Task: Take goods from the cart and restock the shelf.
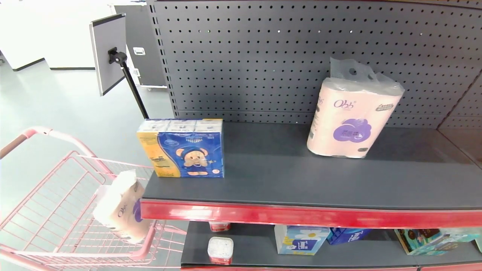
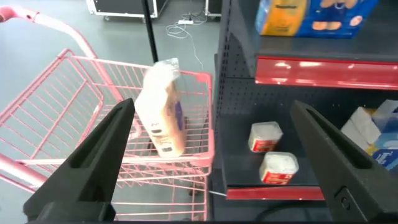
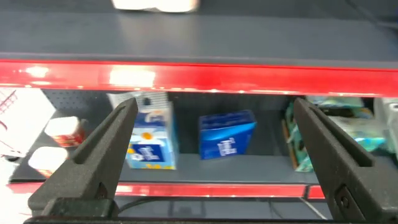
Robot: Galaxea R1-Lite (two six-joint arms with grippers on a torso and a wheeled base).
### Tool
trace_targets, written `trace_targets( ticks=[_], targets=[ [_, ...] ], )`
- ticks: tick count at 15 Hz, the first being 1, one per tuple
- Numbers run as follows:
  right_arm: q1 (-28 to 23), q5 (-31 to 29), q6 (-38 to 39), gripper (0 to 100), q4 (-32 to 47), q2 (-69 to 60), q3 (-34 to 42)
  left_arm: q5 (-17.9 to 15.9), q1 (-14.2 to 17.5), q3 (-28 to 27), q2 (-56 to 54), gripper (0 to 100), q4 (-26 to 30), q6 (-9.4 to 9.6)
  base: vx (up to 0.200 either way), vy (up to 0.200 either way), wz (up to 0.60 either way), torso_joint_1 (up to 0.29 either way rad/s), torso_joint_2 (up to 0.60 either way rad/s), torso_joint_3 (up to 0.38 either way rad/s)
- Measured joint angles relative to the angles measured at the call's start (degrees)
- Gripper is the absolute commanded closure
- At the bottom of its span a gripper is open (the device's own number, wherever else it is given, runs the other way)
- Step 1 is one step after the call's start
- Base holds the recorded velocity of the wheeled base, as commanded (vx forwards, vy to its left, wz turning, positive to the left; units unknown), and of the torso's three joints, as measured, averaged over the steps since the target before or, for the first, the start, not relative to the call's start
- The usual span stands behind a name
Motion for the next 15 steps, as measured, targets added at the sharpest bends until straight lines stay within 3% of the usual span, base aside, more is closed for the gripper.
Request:
trace_targets(
  ticks=[14,15],
  targets=[
    [0.0,-0.06,0.04,0,0.0,0.0,0.0,0.02,0.0,0.0,0.0,0,0.0,-0.02,0.0,0.2,0.0,0.003,0.0,0.002],
    [0.0,-0.06,0.04,0,0.0,0.0,0.0,0.0,0.0,0.0,0.0,0,0.02,-0.02,0.0,0.0,0.0,0.0,0.0,0.0]
  ],
)
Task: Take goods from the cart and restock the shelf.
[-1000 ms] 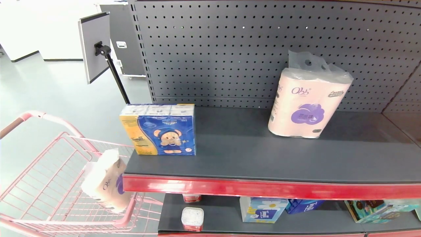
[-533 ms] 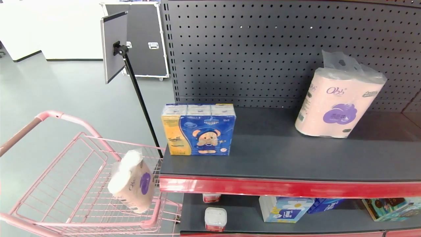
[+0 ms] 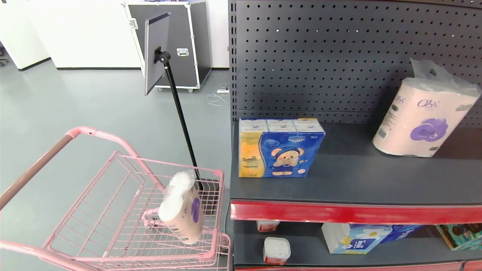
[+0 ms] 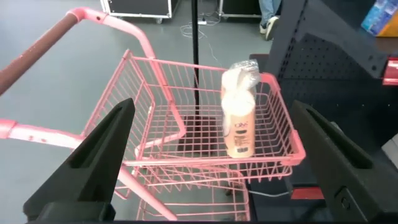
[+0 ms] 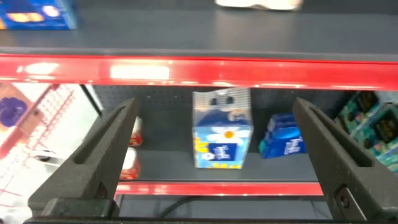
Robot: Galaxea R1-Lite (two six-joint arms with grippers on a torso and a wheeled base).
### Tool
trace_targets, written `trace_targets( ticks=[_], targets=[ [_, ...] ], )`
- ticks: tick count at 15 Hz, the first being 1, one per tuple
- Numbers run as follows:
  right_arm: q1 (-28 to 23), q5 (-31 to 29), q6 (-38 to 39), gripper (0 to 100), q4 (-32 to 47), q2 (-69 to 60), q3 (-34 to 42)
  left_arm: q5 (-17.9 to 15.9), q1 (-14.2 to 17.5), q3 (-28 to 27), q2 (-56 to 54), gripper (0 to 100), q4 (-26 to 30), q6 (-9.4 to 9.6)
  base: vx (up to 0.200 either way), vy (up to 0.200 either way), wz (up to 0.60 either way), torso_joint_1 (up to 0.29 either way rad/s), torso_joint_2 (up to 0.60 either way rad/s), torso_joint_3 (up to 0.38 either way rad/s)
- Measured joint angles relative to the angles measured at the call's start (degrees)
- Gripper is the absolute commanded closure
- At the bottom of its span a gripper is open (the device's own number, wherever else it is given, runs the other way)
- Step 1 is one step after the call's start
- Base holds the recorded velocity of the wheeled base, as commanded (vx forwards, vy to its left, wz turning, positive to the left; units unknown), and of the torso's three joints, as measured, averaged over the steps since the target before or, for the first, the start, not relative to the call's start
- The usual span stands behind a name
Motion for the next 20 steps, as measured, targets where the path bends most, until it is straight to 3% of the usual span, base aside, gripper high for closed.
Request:
trace_targets(
  ticks=[11,20],
  targets=[
    [0.0,0.01,-0.06,0,0.0,0.0,0.0,0.0,0.02,0.02,0.0,0,-0.02,0.0,0.0,0.0,0.0,-0.004,0.0,0.005],
    [0.0,0.01,-0.04,0,-0.02,0.0,0.0,0.0,0.0,0.02,0.0,0,-0.02,0.0,0.0,0.0,0.0,-0.134,0.36,0.217]
  ],
)
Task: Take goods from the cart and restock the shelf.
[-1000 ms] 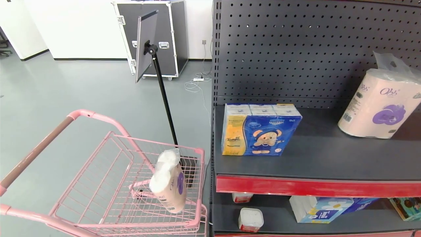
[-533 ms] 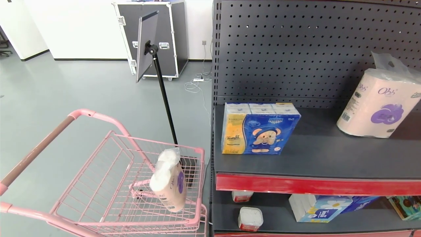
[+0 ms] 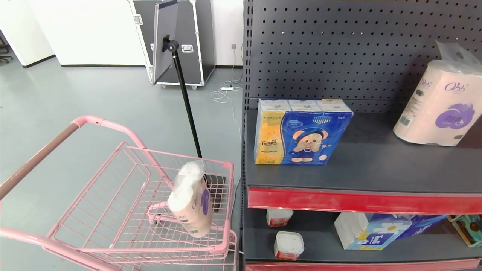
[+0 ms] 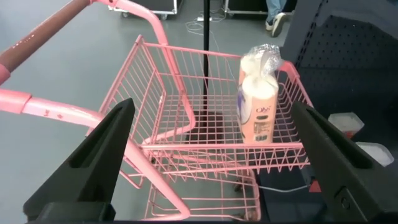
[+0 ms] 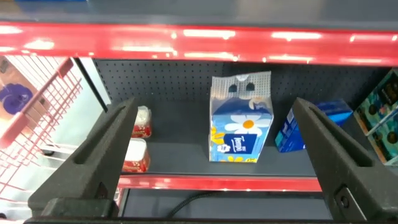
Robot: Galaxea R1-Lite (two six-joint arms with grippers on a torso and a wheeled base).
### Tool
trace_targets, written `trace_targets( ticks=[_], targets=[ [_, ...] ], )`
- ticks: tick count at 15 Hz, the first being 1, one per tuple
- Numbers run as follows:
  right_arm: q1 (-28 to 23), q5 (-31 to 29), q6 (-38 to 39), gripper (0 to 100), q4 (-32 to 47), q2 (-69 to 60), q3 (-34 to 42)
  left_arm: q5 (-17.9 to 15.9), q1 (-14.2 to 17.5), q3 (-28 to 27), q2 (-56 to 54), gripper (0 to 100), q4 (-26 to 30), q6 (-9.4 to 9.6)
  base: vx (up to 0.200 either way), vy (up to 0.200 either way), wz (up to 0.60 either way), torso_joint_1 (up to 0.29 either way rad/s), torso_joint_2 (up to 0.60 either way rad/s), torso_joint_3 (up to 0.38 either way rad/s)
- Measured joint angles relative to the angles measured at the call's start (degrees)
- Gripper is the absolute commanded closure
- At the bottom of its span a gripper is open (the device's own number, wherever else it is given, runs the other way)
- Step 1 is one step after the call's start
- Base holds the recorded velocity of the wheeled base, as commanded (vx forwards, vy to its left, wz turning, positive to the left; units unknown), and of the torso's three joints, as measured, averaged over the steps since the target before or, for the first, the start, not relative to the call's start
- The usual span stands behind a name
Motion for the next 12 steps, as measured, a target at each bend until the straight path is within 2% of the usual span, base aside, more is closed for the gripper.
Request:
trace_targets(
  ticks=[4,12],
  targets=[
    [0.0,0.05,0.02,0,0.02,0.0,0.0,0.0,0.0,0.0,0.0,0,0.0,0.02,0.0,0.0,0.0,-0.157,0.45,0.29],
    [0.0,0.02,0.0,0,0.02,0.0,0.0,0.0,0.0,0.0,0.0,0,0.0,0.0,0.0,0.0,0.0,-0.168,0.54,0.375]
  ],
)
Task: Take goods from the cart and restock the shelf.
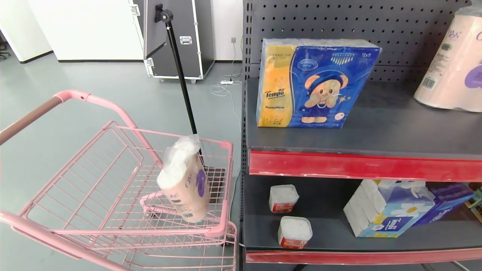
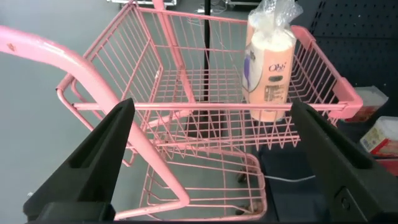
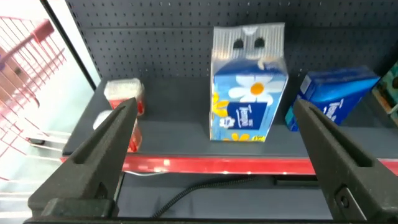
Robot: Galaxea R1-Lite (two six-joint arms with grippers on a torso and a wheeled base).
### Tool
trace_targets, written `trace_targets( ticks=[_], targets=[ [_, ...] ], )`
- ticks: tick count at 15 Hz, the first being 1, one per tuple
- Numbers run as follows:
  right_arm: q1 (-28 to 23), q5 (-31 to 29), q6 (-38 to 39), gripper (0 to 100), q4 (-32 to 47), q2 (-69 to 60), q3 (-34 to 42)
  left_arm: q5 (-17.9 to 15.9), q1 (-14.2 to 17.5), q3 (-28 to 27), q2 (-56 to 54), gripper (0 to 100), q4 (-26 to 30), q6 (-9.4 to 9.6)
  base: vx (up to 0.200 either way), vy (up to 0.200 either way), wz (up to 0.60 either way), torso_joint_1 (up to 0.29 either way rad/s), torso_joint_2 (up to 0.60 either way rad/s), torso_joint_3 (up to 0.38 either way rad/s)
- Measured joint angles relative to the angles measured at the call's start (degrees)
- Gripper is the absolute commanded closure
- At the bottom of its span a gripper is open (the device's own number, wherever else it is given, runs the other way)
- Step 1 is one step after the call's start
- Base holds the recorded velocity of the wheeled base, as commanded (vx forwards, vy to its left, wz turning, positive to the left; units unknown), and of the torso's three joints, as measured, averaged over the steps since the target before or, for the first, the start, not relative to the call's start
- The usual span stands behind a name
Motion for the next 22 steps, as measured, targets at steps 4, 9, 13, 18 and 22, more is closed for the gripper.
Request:
trace_targets(
  ticks=[4,9,13,18,22],
  targets=[
    [0.0,-0.04,0.0,0,0.0,0.0,0.0,0.02,0.0,0.02,0.0,0,-0.02,0.0,0.0,0.0,0.0,-0.066,0.26,0.2],
    [0.0,-0.06,0.0,0,-0.02,0.0,0.0,1.52,0.02,-0.02,0.0,0,-0.02,0.5,0.0,0.0,0.0,0.0,0.01,0.01],
    [0.0,0.0,-0.16,0,0.0,0.0,0.0,-2.99,-0.07,-5.1,1.26,0,-0.49,-0.02,0.0,0.0,0.0,0.0,0.0,0.0],
    [0.0,0.02,0.0,0,0.0,0.0,0.0,-14.67,-0.46,-21.25,19.09,0,4.64,-1.45,0.0,0.0,0.0,0.0,0.0,0.0],
    [0.02,0.02,-0.11,0,0.0,0.0,0.0,-18.37,-0.66,-22.97,37.8,0,0.23,-0.68,0.0,0.0,0.0,0.0,0.0,0.0]
  ],
)
